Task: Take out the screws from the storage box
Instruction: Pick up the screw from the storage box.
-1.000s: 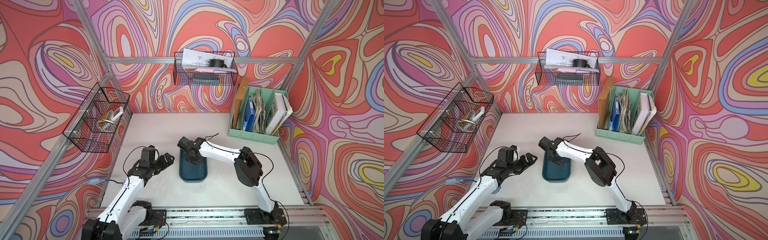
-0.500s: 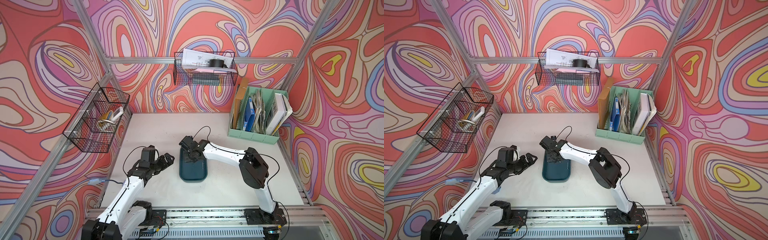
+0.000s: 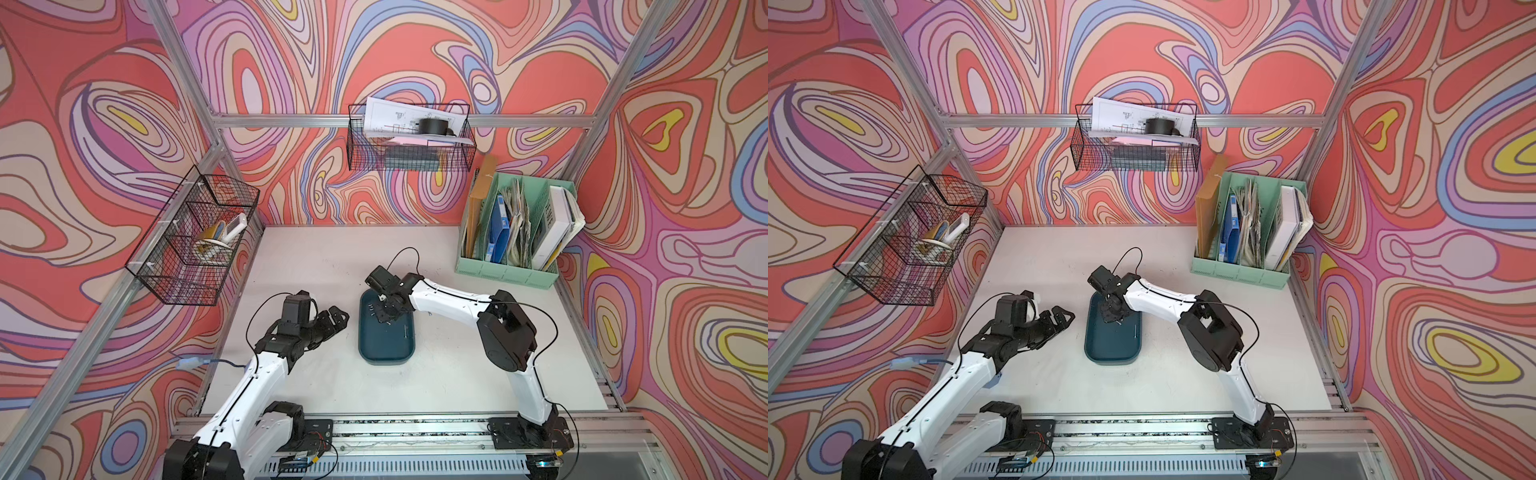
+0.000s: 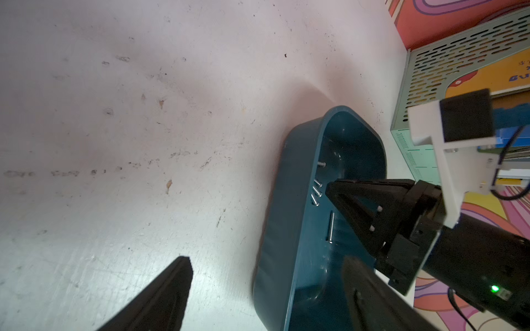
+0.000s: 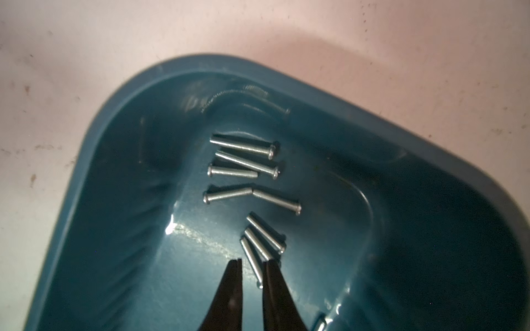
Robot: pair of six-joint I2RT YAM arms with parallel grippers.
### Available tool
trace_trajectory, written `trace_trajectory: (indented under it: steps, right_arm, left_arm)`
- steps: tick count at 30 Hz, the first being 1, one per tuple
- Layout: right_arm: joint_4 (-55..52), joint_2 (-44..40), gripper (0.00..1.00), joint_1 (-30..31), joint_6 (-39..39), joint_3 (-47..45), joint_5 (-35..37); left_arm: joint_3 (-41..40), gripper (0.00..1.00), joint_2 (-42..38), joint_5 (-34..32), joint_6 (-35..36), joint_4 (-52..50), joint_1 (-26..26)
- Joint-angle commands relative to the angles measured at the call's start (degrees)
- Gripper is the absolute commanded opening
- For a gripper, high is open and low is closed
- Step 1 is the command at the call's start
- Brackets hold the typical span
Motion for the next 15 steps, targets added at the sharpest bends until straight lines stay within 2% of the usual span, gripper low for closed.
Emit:
trace_trajectory:
  steps: [1, 15]
  right_arm:
    - [-0.99, 1.14, 0.19, -0.26, -1.68, -1.17, -0.12]
    - [-1.58, 3.57, 0.22, -0.57, -2.22, -1.21, 0.16]
  left_arm:
    - [-0.68, 0.88, -0.73, -0.66, 1.25, -0.27, -0.32]
    - [-0.68, 0.88, -0.83, -0.83, 1.30, -0.38, -0.22]
